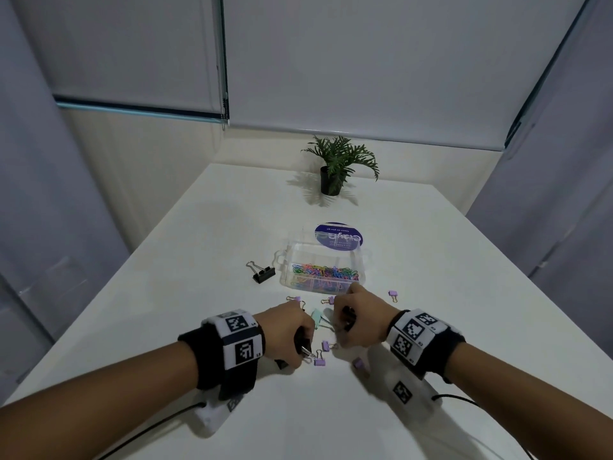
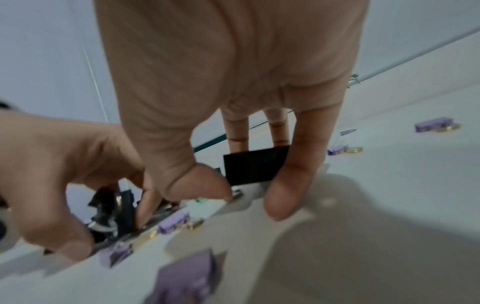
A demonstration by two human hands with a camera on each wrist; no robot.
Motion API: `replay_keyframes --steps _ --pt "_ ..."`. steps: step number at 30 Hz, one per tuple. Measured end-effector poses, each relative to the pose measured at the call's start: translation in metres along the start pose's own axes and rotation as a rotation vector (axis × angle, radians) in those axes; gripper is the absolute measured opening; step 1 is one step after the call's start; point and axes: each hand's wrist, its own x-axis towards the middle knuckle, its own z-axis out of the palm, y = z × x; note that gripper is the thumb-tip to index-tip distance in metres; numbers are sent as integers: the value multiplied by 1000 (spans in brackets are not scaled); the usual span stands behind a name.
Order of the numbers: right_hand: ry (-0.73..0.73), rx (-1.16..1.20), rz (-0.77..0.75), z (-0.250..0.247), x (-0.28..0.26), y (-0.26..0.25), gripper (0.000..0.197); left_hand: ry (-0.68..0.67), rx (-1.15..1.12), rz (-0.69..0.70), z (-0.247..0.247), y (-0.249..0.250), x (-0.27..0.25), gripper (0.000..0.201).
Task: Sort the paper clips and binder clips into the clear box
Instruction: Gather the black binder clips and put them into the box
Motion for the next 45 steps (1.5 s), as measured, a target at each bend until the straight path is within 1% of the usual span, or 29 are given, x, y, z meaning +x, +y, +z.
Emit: replay_keyframes --steps 1,3,6,8,9,15,18,20,24,28,31,33,35,38,39,41,43,45 --pt "-6 16 -1 -5 -2 2 31 18 -29 -2 -1 -3 0 28" --pt "-10 72 5 -14 -3 7 23 62 -76 -6 -4 -10 1 27" --pt "-10 189 36 -27 -3 11 29 86 -127 -25 -12 -18 2 24" --pt "-25 306 53 -34 -2 12 26 102 -187 -27 -19 -22 3 16" --pt "-38 362 53 -38 0 12 24 110 -218 -23 -24 -23 3 15" --pt "-72 567 24 -63 18 15 22 148 -377 -22 -58 -28 16 20" --pt "-77 696 29 -78 26 12 19 198 -409 -14 -76 -30 26 21" --pt "-46 708 28 -87 33 10 20 232 -393 -6 -88 -31 34 17" --pt "48 617 60 -98 65 11 21 307 -314 -25 -109 -33 61 16" --pt "97 511 123 -99 104 11 19 393 -255 -49 -124 -31 94 20" --pt "129 453 144 -96 128 14 13 411 -209 -42 -124 -32 114 24" --pt "142 353 131 -95 140 17 9 392 -152 -46 -120 -37 125 25" --pt "151 251 108 -94 146 21 12 381 -122 -55 -115 -44 134 25" --pt "190 192 92 -94 147 26 15 398 -88 -64 -109 -54 140 26" --pt "220 144 94 -94 146 29 17 404 -81 -66 -107 -57 141 27" --pt "250 -22 100 -90 143 34 27 407 -75 -71 -104 -61 143 27" --pt "201 -150 135 -84 139 38 38 406 -71 -76 -102 -64 144 28" --pt "158 -174 148 -81 134 40 37 402 -71 -76 -102 -64 144 29"
